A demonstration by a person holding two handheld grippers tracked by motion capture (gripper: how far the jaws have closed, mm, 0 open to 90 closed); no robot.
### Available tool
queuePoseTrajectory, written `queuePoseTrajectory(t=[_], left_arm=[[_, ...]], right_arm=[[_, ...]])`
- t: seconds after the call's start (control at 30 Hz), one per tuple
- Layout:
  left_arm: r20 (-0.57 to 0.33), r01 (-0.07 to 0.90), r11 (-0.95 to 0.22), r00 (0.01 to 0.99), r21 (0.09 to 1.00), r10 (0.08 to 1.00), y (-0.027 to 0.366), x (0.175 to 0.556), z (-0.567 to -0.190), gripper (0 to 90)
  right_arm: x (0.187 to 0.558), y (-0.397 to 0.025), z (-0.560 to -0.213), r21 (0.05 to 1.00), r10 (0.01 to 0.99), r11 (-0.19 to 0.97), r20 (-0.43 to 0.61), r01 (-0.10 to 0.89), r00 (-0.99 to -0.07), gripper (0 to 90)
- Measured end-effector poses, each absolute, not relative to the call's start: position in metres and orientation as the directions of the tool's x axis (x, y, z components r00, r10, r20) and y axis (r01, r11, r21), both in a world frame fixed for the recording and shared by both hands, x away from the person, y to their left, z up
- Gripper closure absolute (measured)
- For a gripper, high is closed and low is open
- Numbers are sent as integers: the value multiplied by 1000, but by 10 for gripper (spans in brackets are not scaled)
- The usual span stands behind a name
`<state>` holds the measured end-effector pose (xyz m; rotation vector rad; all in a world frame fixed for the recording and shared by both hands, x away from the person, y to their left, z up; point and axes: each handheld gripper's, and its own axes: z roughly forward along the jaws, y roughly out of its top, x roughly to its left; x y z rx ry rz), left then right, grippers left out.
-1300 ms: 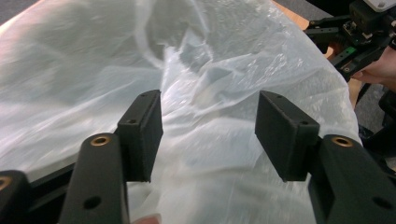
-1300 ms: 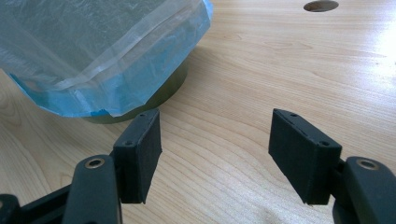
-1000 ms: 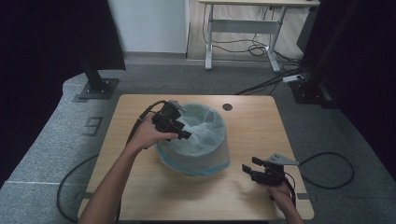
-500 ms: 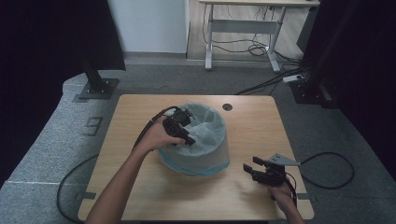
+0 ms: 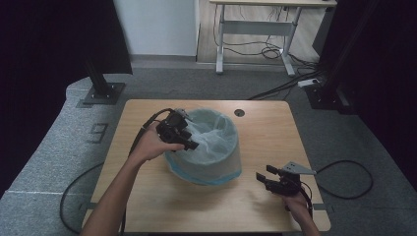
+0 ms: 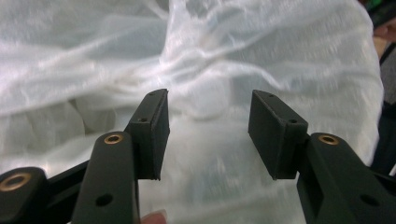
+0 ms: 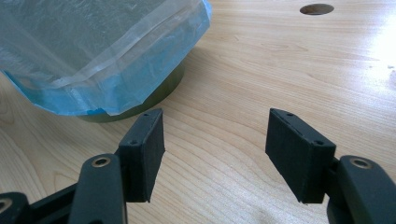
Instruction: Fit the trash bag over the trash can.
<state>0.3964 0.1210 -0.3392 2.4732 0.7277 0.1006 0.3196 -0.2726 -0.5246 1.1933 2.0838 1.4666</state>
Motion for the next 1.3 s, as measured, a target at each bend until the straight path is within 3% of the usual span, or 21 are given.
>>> queuePoseTrajectory(t=[0.23,0.63,1.03,1.3], left_arm=[[-78,470,-750,866,465,494,123,390,-348,559],[-88,483,-758,862,439,499,116,395,-359,532],[-69,430,-652,862,625,503,133,380,-338,365],[-27,399,-589,842,703,539,143,365,-336,331]], right_arm=[[320,-272,-525,887,779,123,191,445,-597,367],[319,-274,-525,888,782,120,192,445,-594,367],[319,-273,-524,888,781,124,188,443,-596,366],[319,-271,-525,885,779,127,191,448,-598,364]])
